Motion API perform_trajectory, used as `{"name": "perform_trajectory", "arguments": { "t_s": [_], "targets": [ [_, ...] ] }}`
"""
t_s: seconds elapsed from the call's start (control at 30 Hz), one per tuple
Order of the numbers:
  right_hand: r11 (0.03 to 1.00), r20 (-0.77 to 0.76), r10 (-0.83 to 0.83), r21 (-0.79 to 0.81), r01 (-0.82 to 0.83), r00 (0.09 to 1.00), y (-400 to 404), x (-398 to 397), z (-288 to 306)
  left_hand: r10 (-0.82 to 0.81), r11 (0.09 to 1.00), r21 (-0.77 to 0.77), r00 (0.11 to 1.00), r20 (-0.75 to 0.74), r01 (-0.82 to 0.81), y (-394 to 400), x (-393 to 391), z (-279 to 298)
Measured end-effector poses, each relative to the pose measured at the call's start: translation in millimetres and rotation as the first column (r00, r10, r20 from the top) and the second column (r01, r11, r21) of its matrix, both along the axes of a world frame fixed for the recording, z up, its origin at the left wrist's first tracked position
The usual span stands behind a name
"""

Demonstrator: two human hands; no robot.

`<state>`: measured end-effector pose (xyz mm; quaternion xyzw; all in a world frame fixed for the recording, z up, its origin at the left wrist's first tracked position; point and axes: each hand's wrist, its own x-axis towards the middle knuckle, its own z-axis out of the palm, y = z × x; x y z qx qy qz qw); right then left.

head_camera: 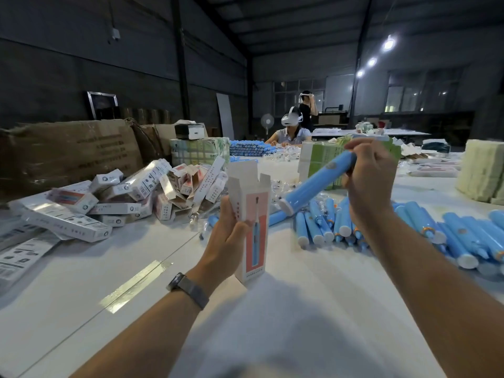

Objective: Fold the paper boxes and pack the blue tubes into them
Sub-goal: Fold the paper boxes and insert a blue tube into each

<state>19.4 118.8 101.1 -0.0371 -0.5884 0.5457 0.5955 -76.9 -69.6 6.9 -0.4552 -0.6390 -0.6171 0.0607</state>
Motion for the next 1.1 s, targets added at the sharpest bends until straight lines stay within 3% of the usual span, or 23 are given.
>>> {"name": "perform_trajectory", "arguments": {
  "t_s": [0.1,0.27,0.43,0.73,0.83,0.97,1.1],
  "targets": [
    [0.999,-0.090,-0.003,0.051,0.007,0.996,-18,9,18,-0.002,1.000,-0.018,0.999,-0.032,0.002,2,5,0],
    [0.939,-0.213,-0.178,0.254,0.230,0.961,-38,14,30,-0.011,0.999,-0.045,0.998,-0.069,0.008,4,11,2],
    [0.860,-0.327,-0.240,0.365,0.356,0.914,-39,16,31,-0.018,0.998,-0.054,0.987,-0.159,0.010,6,17,2],
    [0.836,-0.313,-0.213,0.432,0.338,0.926,-59,17,26,0.105,0.992,-0.057,0.984,-0.143,-0.114,4,10,-2],
    [0.780,-0.316,-0.239,0.501,0.376,0.918,-61,18,25,0.200,0.977,-0.046,0.965,-0.169,-0.211,4,11,0],
    [0.685,-0.374,-0.249,0.584,0.436,0.893,-59,21,27,0.121,0.988,-0.069,0.970,-0.212,-0.138,6,12,-2],
    [0.705,-0.304,-0.190,0.620,0.345,0.934,-67,18,20,0.133,0.986,-0.070,0.970,-0.204,-0.150,5,10,-3]
  ]
}}
